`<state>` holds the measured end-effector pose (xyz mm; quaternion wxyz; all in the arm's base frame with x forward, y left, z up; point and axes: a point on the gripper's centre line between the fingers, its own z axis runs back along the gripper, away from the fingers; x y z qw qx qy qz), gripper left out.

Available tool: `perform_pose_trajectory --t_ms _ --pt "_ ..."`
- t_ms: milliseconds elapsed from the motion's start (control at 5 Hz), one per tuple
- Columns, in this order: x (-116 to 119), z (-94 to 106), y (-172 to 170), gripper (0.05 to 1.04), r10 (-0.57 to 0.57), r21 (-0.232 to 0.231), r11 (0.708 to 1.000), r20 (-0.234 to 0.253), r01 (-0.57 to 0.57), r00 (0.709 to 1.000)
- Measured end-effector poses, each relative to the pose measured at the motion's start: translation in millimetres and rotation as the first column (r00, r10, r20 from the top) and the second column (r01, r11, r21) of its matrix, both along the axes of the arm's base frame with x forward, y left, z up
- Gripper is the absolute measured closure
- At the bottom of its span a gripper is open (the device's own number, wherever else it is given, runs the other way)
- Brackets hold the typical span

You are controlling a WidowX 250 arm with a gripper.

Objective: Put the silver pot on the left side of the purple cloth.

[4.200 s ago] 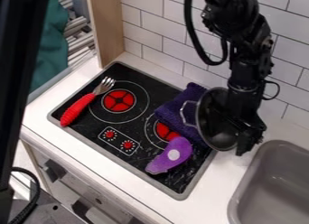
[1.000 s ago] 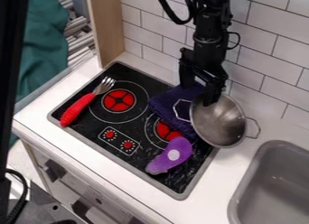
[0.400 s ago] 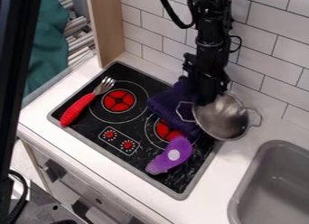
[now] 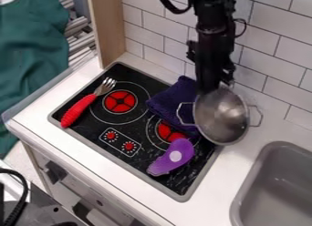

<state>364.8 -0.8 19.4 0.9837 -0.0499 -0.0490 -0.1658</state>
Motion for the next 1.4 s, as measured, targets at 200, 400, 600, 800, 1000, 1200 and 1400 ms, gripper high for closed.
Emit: perform_pose_trajectory --t_ms 200,400,600,800,1000,1200,1400 --pt "-3.3 20.2 14.6 1.032 0.034 -0.021 0.999 0.055 -0.033 0.998" --pt "-4.7 23.6 44.8 1.032 0.1 -0.047 0.994 0.069 -0.097 0.993" --pt "-8.1 26.2 70.5 1.032 0.147 -0.059 0.988 0.071 -0.143 0.987" --pt "-11.8 31.3 101.6 1.032 0.215 -0.076 0.975 0.084 -0.209 0.973" --pt "-14.3 40.6 135.4 1.032 0.286 -0.083 0.957 0.112 -0.278 0.952" --pt "-14.2 35.2 165.1 1.032 0.341 -0.094 0.939 0.106 -0.332 0.934" --pt "-11.5 28.4 179.4 1.032 0.36 -0.1 0.931 0.086 -0.352 0.929"
